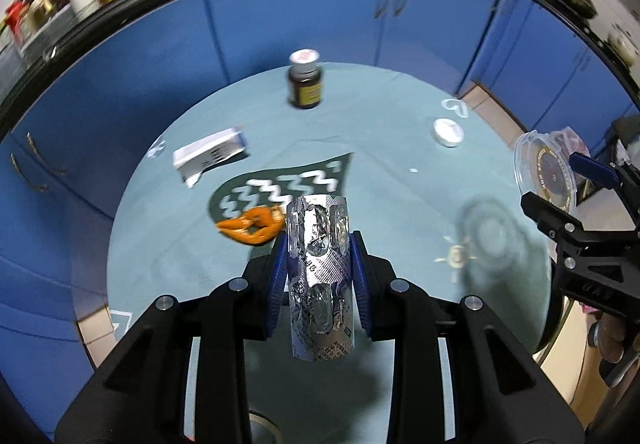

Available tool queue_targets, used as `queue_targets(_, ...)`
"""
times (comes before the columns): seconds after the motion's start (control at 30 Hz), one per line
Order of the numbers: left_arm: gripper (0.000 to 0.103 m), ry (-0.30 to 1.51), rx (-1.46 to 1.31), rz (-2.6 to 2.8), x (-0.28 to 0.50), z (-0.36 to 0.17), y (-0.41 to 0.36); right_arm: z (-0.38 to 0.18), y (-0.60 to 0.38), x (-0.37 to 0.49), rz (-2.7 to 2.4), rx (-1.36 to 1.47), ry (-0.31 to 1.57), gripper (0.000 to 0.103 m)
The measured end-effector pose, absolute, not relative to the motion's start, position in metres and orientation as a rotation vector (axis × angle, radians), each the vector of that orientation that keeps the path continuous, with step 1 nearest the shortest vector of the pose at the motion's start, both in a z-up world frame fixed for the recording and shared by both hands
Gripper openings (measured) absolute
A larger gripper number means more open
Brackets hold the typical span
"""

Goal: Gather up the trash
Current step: 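Carry both items to the black bin while the right gripper releases the clear lid inside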

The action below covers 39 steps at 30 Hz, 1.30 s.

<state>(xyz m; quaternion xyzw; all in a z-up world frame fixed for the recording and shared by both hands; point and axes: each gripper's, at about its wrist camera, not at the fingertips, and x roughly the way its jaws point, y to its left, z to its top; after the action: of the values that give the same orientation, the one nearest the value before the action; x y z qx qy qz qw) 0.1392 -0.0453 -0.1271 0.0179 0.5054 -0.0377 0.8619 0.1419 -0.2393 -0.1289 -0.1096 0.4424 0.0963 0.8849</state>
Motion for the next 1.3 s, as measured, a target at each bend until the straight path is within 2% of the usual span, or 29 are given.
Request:
queue_targets(0.4, 0.031, 1.017, 0.128, -0.172, 0.124, -0.102, -0.119, -0.111, -0.306, 0.100, 0.115, -0.165, 0.877, 0.083)
queue_targets(1.3, 0.031, 0.970, 0.339, -0.443, 0.091, -0.089, -0.280, -0.099, -0.438, 0.024, -0.138, -0.011, 0.849, 0.084)
